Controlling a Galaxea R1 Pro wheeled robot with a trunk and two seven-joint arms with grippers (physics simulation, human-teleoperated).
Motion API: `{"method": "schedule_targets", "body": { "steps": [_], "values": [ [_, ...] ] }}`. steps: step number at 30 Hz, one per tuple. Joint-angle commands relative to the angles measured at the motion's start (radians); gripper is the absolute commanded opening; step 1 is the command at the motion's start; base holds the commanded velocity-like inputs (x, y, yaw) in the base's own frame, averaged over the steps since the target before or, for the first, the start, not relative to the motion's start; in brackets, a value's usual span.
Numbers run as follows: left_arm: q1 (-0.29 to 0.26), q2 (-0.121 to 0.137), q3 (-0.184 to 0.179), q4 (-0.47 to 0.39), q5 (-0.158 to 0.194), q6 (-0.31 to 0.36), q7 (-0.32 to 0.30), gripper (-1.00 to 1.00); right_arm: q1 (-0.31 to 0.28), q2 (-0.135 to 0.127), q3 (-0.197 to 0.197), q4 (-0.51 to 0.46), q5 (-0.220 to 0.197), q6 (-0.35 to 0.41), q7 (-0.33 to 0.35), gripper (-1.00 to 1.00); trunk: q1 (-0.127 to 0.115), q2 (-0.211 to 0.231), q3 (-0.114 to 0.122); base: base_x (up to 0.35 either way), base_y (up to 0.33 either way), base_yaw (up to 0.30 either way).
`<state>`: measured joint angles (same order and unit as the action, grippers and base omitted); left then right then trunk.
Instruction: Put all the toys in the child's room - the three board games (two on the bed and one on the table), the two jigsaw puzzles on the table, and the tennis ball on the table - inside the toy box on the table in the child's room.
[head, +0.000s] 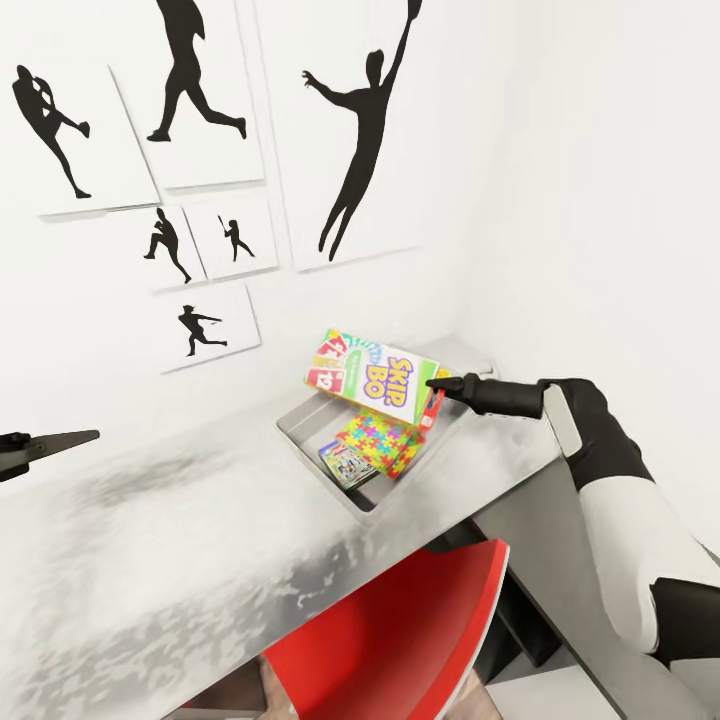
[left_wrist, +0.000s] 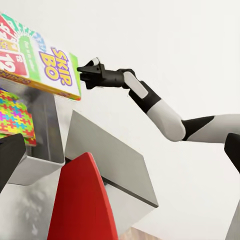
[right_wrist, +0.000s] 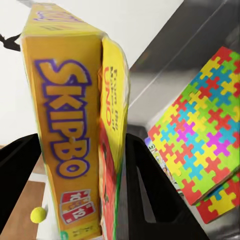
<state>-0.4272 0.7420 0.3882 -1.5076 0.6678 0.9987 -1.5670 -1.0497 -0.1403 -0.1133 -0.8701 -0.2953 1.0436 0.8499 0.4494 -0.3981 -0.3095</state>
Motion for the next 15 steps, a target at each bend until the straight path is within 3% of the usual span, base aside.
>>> {"method": "schedule_targets", "body": {
  "steps": [1, 5, 8, 13, 15],
  "values": [
    [-0.001, 0.0, 0.0, 0.0, 0.0, 0.011, -0.004, 1.0, -0.01, -0.003, -0.001, 0.002, 0.006, 0.004, 0.006, -1.0, 0.001, -0.002, -0.002, 0.0, 0.0, 0.0],
    [-0.001, 0.0, -0.001, 0.001, 0.0, 0.011, -0.004, 1.0, -0.047, -0.028, 0.007, 0.02, 0.016, 0.004, 0.011, -1.0, 0.001, -0.002, -0.002, 0.0, 0.0, 0.0],
    [-0.001, -0.001, -0.002, 0.001, 0.0, 0.011, -0.004, 1.0, -0.077, -0.037, 0.049, 0.076, 0.028, 0.004, 0.014, -1.0, 0.001, -0.002, -0.002, 0.0, 0.0, 0.0],
    [-0.001, -0.001, -0.022, 0.0, -0.001, 0.01, -0.004, 1.0, -0.183, -0.04, 0.15, 0.23, 0.059, 0.004, 0.02, -1.0, 0.001, -0.002, -0.002, 0.0, 0.0, 0.0],
    [-0.001, -0.001, -0.03, 0.001, -0.002, 0.009, -0.004, 1.0, -0.233, -0.04, 0.219, 0.282, 0.07, 0.004, 0.022, -1.0, 0.001, -0.002, -0.002, 0.0, 0.0, 0.0]
  ]
}}
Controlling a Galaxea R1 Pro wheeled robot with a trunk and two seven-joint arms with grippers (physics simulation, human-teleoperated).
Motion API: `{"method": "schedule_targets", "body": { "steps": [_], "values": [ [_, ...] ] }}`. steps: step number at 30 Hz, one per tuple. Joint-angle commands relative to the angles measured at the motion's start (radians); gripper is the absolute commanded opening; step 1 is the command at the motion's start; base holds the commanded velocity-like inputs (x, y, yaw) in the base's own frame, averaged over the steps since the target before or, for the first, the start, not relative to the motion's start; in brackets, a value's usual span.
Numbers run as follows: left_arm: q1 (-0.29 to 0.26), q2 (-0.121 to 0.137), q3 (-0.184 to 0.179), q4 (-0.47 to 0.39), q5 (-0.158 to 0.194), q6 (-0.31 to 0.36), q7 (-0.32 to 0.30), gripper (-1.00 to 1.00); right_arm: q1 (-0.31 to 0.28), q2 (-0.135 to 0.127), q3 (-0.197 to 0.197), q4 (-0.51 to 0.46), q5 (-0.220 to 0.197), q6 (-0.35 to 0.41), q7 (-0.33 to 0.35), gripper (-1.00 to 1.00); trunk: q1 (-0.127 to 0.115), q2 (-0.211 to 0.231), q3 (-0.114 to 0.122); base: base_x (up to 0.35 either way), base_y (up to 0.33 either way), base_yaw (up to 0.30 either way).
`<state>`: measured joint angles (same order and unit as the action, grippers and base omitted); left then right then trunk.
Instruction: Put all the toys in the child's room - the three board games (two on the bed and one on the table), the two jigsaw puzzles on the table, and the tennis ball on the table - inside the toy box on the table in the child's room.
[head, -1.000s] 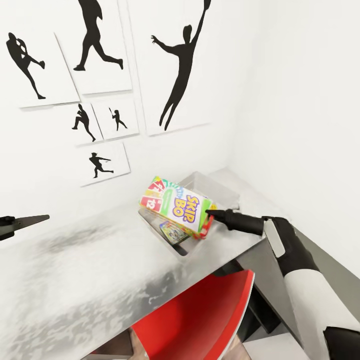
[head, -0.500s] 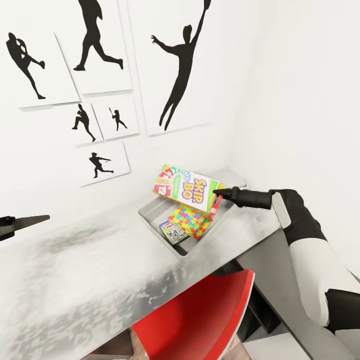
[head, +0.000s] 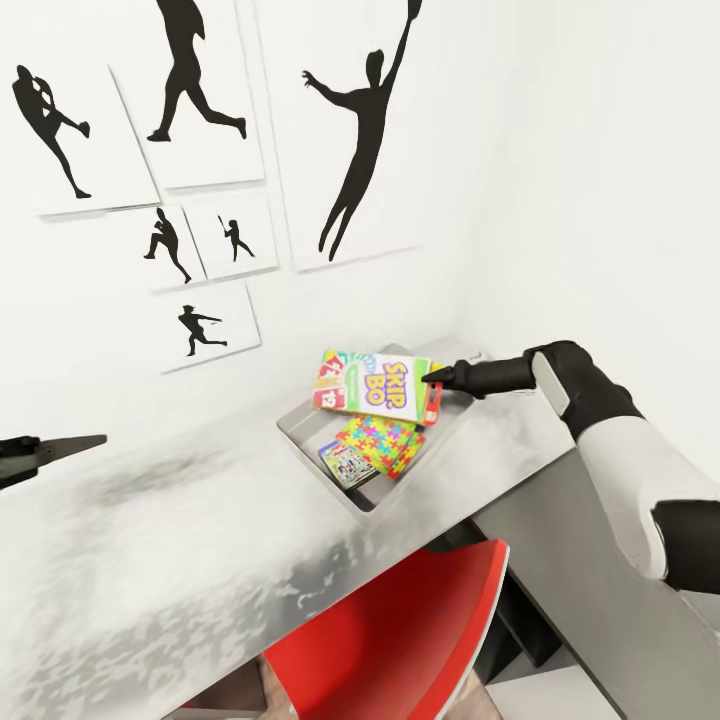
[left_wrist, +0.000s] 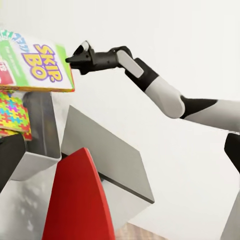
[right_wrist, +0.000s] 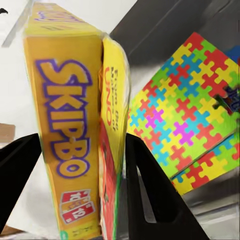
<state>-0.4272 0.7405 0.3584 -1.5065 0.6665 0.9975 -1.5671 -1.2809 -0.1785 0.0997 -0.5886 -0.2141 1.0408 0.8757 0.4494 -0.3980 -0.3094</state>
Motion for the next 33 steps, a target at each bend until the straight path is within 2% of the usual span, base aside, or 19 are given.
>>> {"method": "schedule_targets", "body": {
  "steps": [1, 3, 4, 5, 8, 9, 12, 14, 15, 18, 20, 24, 33],
  "values": [
    [-0.001, 0.0, -0.001, 0.0, 0.0, 0.011, -0.004, 1.0, -0.012, -0.002, 0.028, 0.008, -0.01, 0.006, -0.002, -1.0, 0.001, -0.002, -0.002, 0.0, 0.0, 0.0],
    [-0.001, 0.0, -0.004, 0.0, -0.001, 0.01, -0.004, 1.0, -0.041, -0.002, 0.122, 0.027, -0.006, 0.006, 0.021, -1.0, 0.001, -0.002, -0.002, 0.0, 0.0, 0.0],
    [-0.001, 0.0, -0.004, 0.0, -0.001, 0.01, -0.004, 1.0, -0.046, -0.002, 0.145, 0.029, -0.005, 0.006, 0.033, -1.0, 0.001, -0.002, -0.002, 0.0, 0.0, 0.0],
    [-0.001, 0.0, -0.004, 0.0, -0.001, 0.01, -0.004, 1.0, -0.054, -0.003, 0.186, 0.032, -0.004, 0.006, 0.066, -1.0, 0.001, -0.002, -0.002, 0.0, 0.0, 0.0],
    [-0.001, 0.0, -0.003, 0.0, -0.001, 0.01, -0.004, 1.0, -0.066, -0.009, 0.25, 0.035, 0.0, 0.001, 0.149, -1.0, 0.001, -0.002, -0.002, 0.0, 0.0, 0.0],
    [-0.001, 0.0, -0.003, 0.0, -0.001, 0.01, -0.004, 1.0, -0.073, -0.016, 0.274, 0.035, 0.008, -0.022, 0.189, -1.0, 0.001, -0.002, -0.002, 0.0, 0.0, 0.0],
    [-0.001, 0.0, -0.003, 0.0, -0.001, 0.01, -0.004, 1.0, -0.099, -0.034, 0.316, 0.036, 0.06, -0.078, 0.288, -1.0, 0.001, -0.002, -0.002, 0.0, 0.0, 0.0],
    [-0.001, 0.0, -0.004, 0.0, -0.002, 0.011, -0.004, 1.0, -0.114, -0.04, 0.346, 0.036, 0.135, -0.102, 0.381, -1.0, 0.001, -0.002, -0.002, 0.0, 0.0, 0.0],
    [-0.001, 0.0, -0.004, 0.0, -0.001, 0.011, -0.004, 1.0, -0.117, -0.041, 0.351, 0.036, 0.158, -0.105, 0.405, -1.0, 0.001, -0.002, -0.002, 0.0, 0.0, 0.0],
    [-0.001, 0.0, -0.004, 0.0, -0.001, 0.012, -0.004, 1.0, -0.142, -0.039, 0.365, 0.038, 0.293, -0.116, 0.52, -1.0, 0.001, -0.002, -0.002, 0.0, 0.0, 0.0],
    [-0.001, 0.0, -0.004, 0.0, -0.002, 0.012, -0.004, 1.0, -0.155, -0.041, 0.367, 0.039, 0.339, -0.118, 0.551, -1.0, 0.001, -0.002, -0.002, 0.0, 0.0, 0.0],
    [-0.001, 0.002, -0.001, 0.0, -0.002, 0.013, -0.004, 1.0, -0.171, -0.048, 0.367, 0.035, 0.378, -0.12, 0.59, -1.0, 0.001, -0.002, -0.002, 0.0, 0.0, 0.0],
    [-0.001, 0.002, -0.001, 0.0, -0.002, 0.013, -0.004, 1.0, -0.179, -0.048, 0.365, 0.033, 0.397, -0.144, 0.605, -1.0, 0.001, -0.002, -0.002, 0.0, 0.0, 0.0]
  ]
}}
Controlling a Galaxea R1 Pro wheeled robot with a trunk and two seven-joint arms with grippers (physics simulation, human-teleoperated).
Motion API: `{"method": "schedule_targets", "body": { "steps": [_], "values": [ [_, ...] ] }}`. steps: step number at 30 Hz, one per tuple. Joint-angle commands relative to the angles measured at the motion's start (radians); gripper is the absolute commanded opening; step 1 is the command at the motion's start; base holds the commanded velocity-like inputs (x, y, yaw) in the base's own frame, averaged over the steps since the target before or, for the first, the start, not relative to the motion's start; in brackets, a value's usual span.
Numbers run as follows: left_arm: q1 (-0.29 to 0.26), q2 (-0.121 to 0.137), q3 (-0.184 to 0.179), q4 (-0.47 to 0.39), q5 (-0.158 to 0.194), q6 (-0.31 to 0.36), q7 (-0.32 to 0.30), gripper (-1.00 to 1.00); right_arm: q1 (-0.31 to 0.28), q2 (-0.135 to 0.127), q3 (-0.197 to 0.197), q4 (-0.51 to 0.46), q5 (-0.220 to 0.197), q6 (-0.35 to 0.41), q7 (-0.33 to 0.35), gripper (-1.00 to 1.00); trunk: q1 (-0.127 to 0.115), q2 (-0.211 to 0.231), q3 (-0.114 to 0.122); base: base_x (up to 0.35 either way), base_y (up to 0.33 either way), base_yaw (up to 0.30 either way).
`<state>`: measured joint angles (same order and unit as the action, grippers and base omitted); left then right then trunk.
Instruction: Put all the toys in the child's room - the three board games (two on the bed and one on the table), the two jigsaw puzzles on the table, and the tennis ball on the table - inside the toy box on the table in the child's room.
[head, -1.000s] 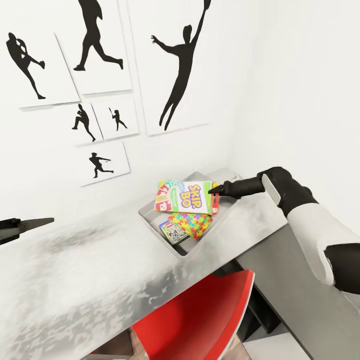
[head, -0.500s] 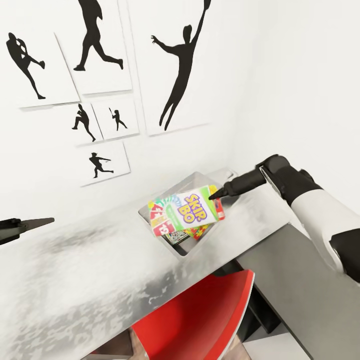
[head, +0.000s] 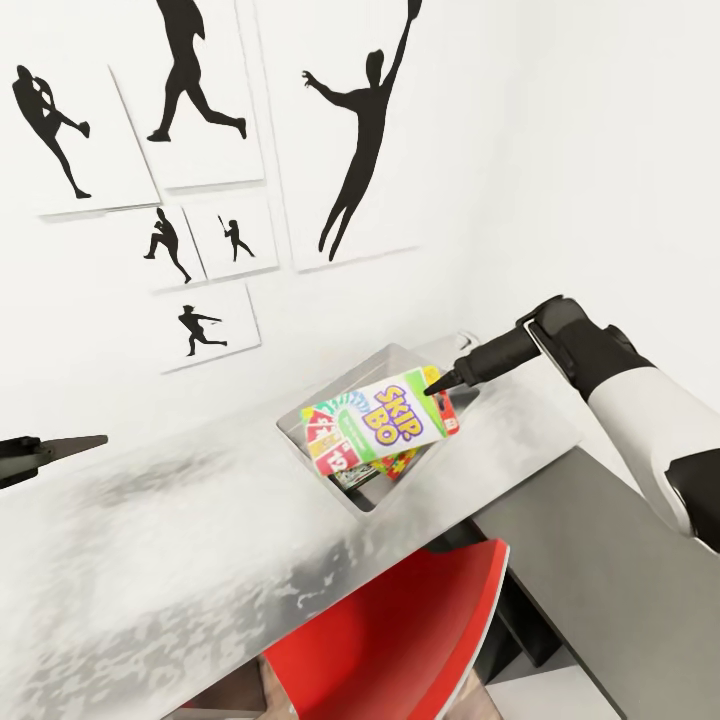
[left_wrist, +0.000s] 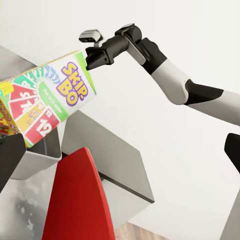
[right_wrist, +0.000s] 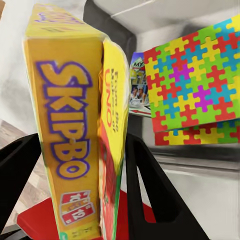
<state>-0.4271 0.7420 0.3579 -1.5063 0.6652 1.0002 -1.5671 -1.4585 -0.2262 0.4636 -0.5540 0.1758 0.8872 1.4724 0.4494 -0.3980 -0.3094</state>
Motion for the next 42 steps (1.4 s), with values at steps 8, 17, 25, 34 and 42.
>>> {"method": "schedule_targets", "body": {
  "steps": [8, 17, 25, 34, 42],
  "values": [
    [-0.001, 0.0, -0.002, 0.0, 0.0, 0.011, -0.004, 1.0, -0.002, -0.056, -0.026, -0.004, -0.002, 0.021, 0.009, -1.0, 0.001, -0.002, -0.002, 0.0, 0.0, 0.0],
    [-0.001, 0.0, -0.002, 0.0, 0.0, 0.011, -0.004, 1.0, -0.004, -0.067, -0.087, -0.003, 0.0, 0.021, -0.001, -1.0, 0.001, -0.002, -0.014, 0.0, 0.0, 0.0],
    [-0.001, 0.0, -0.001, 0.0, 0.001, 0.011, -0.004, 1.0, -0.005, -0.066, -0.101, -0.01, -0.002, 0.02, 0.0, -1.0, 0.001, -0.002, -0.022, 0.0, 0.0, 0.0],
    [-0.001, 0.0, -0.002, 0.0, 0.001, 0.011, -0.004, 1.0, -0.005, -0.068, -0.109, -0.011, -0.003, 0.02, 0.0, -1.0, 0.001, -0.002, -0.022, 0.0, 0.0, 0.0],
    [-0.001, 0.0, -0.001, 0.0, 0.001, 0.014, -0.004, 1.0, -0.005, -0.067, -0.11, -0.011, -0.003, 0.018, 0.0, -1.0, 0.001, -0.002, -0.022, 0.081, -0.036, 0.0]
  ]
}}
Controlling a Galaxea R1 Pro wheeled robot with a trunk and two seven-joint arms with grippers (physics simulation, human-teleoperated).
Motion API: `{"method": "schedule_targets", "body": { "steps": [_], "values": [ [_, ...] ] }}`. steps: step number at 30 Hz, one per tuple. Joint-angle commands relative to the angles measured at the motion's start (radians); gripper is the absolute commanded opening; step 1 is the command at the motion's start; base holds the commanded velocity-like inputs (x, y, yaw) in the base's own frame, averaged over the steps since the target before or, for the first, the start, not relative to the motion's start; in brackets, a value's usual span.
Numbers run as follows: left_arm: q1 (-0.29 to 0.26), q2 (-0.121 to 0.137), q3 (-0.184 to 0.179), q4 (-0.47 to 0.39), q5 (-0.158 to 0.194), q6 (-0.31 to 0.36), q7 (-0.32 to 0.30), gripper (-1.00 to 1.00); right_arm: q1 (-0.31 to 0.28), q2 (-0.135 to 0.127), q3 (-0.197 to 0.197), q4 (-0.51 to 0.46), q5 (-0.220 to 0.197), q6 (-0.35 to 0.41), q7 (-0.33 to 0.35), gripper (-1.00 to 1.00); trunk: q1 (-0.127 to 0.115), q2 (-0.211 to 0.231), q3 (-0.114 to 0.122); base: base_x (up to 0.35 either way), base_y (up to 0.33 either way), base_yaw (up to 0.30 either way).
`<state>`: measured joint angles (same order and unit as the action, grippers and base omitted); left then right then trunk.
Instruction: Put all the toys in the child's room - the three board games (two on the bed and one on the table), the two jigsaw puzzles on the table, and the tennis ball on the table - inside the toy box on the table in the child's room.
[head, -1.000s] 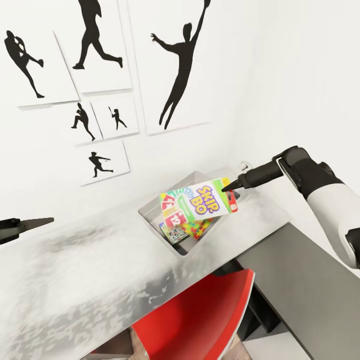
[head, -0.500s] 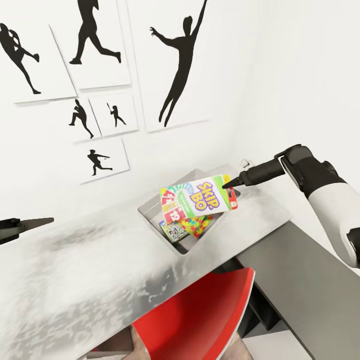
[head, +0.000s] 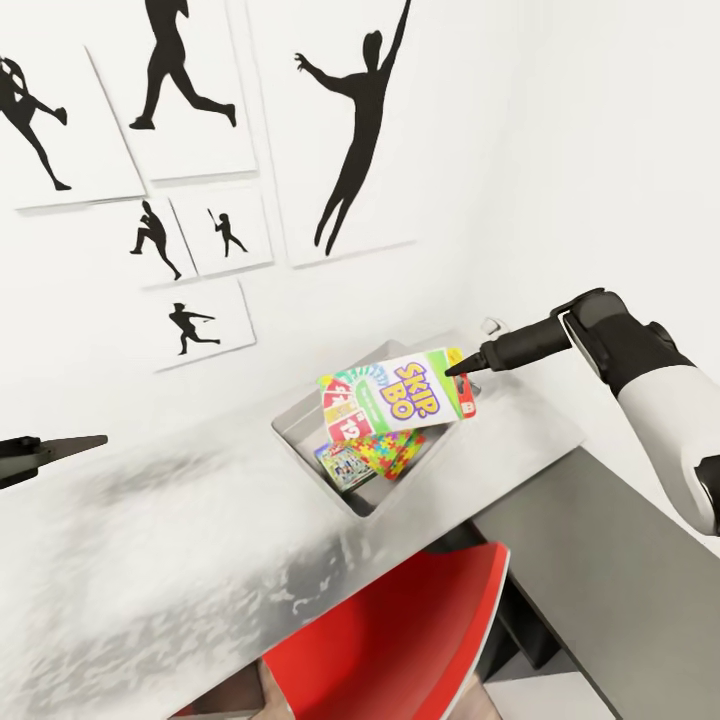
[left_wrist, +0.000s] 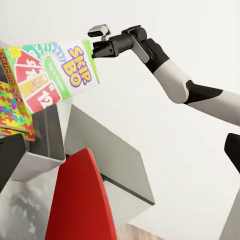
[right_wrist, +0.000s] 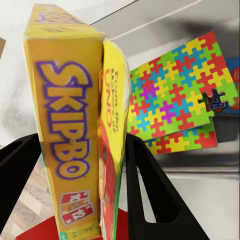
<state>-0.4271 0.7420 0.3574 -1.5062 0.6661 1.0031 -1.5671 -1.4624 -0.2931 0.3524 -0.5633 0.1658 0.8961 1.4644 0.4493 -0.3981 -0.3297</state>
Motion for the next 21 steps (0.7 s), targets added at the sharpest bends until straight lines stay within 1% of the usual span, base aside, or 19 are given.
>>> {"method": "schedule_targets", "body": {
  "steps": [1, 8, 13, 21],
  "values": [
    [-0.001, 0.0, 0.0, 0.0, 0.0, 0.011, -0.004, 1.0, -0.001, 0.0, 0.001, -0.001, 0.007, 0.009, 0.008, -1.0, 0.001, -0.002, -0.002, 0.036, -0.026, 0.0],
    [-0.001, 0.0, 0.001, 0.0, 0.0, 0.011, -0.004, 1.0, -0.001, -0.001, 0.001, -0.001, 0.007, 0.009, 0.008, -1.0, 0.001, -0.002, -0.002, 0.017, -0.007, 0.0],
    [-0.001, 0.0, 0.002, 0.0, 0.0, 0.013, -0.004, 1.0, -0.001, -0.002, 0.001, -0.001, 0.007, 0.009, 0.008, -1.0, 0.001, -0.002, -0.002, 0.168, -0.011, 0.0],
    [-0.001, 0.0, 0.002, 0.0, 0.0, 0.014, -0.004, 1.0, -0.001, -0.003, -0.001, -0.001, 0.006, 0.006, 0.007, -1.0, 0.001, -0.002, -0.002, 0.079, -0.004, 0.0]
  ]
}}
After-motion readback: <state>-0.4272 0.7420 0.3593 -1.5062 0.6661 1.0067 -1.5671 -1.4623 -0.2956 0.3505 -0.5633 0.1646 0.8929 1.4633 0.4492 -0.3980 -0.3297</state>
